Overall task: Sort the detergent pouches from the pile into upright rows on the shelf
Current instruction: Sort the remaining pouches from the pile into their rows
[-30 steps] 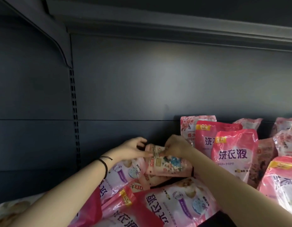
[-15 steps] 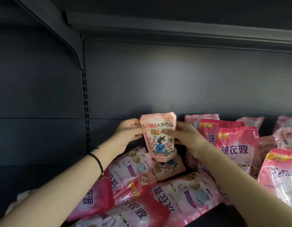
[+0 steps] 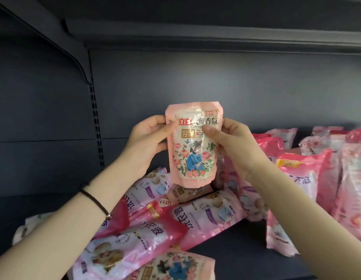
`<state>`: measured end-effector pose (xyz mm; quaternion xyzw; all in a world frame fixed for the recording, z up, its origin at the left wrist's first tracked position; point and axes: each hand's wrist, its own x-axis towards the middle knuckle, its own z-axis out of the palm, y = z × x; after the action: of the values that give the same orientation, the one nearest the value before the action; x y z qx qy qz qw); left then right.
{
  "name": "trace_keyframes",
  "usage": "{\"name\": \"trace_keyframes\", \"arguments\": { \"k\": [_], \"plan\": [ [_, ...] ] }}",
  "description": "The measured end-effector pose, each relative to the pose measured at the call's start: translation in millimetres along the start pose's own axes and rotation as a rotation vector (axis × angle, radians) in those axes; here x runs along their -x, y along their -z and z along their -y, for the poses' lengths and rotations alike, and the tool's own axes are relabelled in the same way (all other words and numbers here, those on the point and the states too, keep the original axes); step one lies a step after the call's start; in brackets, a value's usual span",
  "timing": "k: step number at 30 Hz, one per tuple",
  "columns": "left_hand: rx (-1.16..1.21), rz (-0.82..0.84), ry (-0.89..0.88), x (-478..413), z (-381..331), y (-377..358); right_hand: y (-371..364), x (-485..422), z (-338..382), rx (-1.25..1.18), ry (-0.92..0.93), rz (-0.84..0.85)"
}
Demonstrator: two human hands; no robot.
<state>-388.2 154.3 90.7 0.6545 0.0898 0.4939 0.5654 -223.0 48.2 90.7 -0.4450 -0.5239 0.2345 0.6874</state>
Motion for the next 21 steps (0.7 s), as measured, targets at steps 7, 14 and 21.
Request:
{"name": "trace_keyframes", "arguments": {
  "k": [7,14,21],
  "plan": [
    [-0.168,0.056,0.006,49.9,3.4,-72.6,75.3,63.7,17.2,0.081,-0.053,0.122],
    [-0.238,0.070,0.040,93.6,28.7,-141.0,141.1,112.7,6.2,0.074,-0.058,0.146],
    [-0.288,0.083,0.129,110.3,64.3,-189.4,168.5,139.5,-27.4,-0.168,-0.178,-0.068]
  ]
}}
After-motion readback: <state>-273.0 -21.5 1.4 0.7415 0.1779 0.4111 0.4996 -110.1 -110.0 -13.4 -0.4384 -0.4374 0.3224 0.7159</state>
